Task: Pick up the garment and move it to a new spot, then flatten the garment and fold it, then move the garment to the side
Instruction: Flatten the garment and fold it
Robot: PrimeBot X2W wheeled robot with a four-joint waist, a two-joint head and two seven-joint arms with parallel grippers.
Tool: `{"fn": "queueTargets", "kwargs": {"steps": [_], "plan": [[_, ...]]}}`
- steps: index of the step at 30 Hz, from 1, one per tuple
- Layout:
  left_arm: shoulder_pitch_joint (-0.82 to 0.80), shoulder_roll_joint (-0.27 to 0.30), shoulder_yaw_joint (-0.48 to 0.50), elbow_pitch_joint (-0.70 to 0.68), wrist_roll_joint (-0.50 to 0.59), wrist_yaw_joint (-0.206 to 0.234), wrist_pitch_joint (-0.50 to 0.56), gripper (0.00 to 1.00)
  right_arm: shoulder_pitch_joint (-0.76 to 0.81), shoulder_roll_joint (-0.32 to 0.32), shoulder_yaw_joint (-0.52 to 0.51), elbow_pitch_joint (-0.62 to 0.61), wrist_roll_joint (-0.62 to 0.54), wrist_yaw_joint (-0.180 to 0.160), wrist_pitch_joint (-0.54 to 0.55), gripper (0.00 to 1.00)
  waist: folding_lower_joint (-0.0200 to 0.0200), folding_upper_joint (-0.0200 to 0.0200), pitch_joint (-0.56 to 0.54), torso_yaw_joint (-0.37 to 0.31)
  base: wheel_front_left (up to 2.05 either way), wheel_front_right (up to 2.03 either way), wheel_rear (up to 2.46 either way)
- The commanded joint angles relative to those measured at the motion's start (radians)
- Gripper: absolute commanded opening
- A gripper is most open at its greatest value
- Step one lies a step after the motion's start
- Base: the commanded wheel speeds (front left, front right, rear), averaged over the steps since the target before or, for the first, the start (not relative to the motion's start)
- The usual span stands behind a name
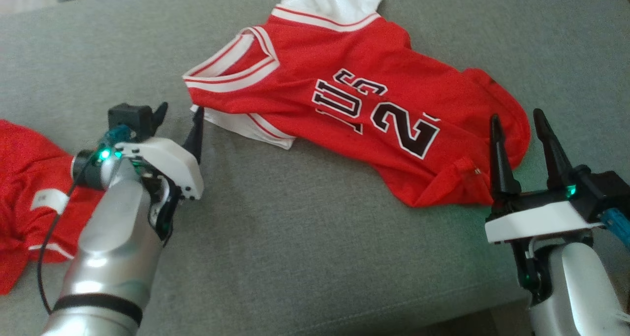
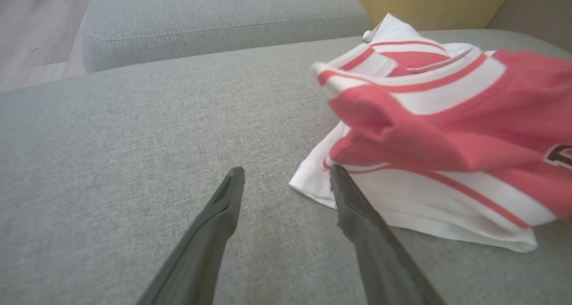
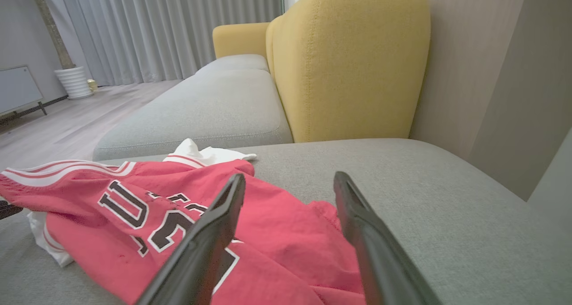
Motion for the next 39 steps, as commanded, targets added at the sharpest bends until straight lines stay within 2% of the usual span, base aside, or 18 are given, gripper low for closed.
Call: {"fn": "queueTargets", "kwargs": {"steps": [1, 7, 13, 14, 15, 16, 23, 28, 33, 39], "plan": [[-0.057, 0.040, 0.020, 0.001, 0.008, 0.006, -0.015, 1.00, -0.035, -0.001, 0.023, -0.041, 0.013, -0.001, -0.012, 1.00, 0.0000, 0.0000, 0.033, -0.030, 0.00, 0.00, 0.00], [-0.122, 0.055, 0.000, 0.097, 0.012, -0.009, -0.038, 1.00, -0.038, -0.001, 0.011, -0.046, 0.019, -0.001, -0.023, 1.00, 0.0000, 0.0000, 0.054, -0.052, 0.00, 0.00, 0.00], [-0.152, 0.044, -0.035, 0.174, 0.011, -0.023, -0.039, 1.00, -0.041, -0.001, 0.002, -0.038, 0.021, -0.001, -0.030, 1.00, 0.0000, 0.0000, 0.058, -0.054, 0.00, 0.00, 0.00], [-0.153, 0.041, -0.040, 0.187, 0.009, -0.025, -0.035, 0.96, -0.042, -0.001, 0.001, -0.036, 0.021, -0.001, -0.031, 1.00, 0.0000, 0.0000, 0.057, -0.054, 0.00, 0.00, 0.00], [-0.155, 0.038, -0.048, 0.198, 0.008, -0.027, -0.030, 0.42, -0.043, -0.001, -0.001, -0.034, 0.020, -0.001, -0.031, 1.00, 0.0000, 0.0000, 0.056, -0.053, 0.00, 0.00, 0.00], [-0.157, 0.035, -0.056, 0.206, 0.007, -0.029, -0.029, 0.00, -0.045, -0.001, -0.003, -0.032, 0.020, -0.001, -0.032, 1.00, 0.0000, 0.0000, 0.054, -0.051, 0.00, 0.00, 0.00], [-0.156, 0.014, -0.081, 0.235, -0.026, -0.034, -0.046, 0.00, -0.049, -0.001, -0.014, -0.014, 0.015, -0.001, -0.032, 1.00, 0.0000, 0.0000, 0.021, -0.032, 0.00, 0.00, 0.00], [-0.127, 0.015, -0.060, 0.215, -0.066, -0.035, -0.076, 0.00, -0.036, -0.001, -0.016, 0.008, 0.014, -0.001, -0.029, 1.00, 0.0000, 0.0000, -0.022, -0.009, 0.00, 0.00, 0.00], [-0.084, 0.026, -0.029, 0.165, -0.099, -0.035, -0.088, 0.00, -0.017, -0.001, -0.014, 0.030, 0.008, -0.001, -0.027, 1.00, 0.0000, 0.0000, -0.061, 0.012, 0.00, 0.00, 0.00], [0.001, 0.031, 0.018, 0.018, -0.140, -0.034, -0.091, 0.00, 0.029, -0.001, -0.006, 0.072, 0.008, -0.001, 0.004, 1.00, 0.0000, 0.0000, -0.096, 0.046, 0.00, 0.00, 0.00]]}}
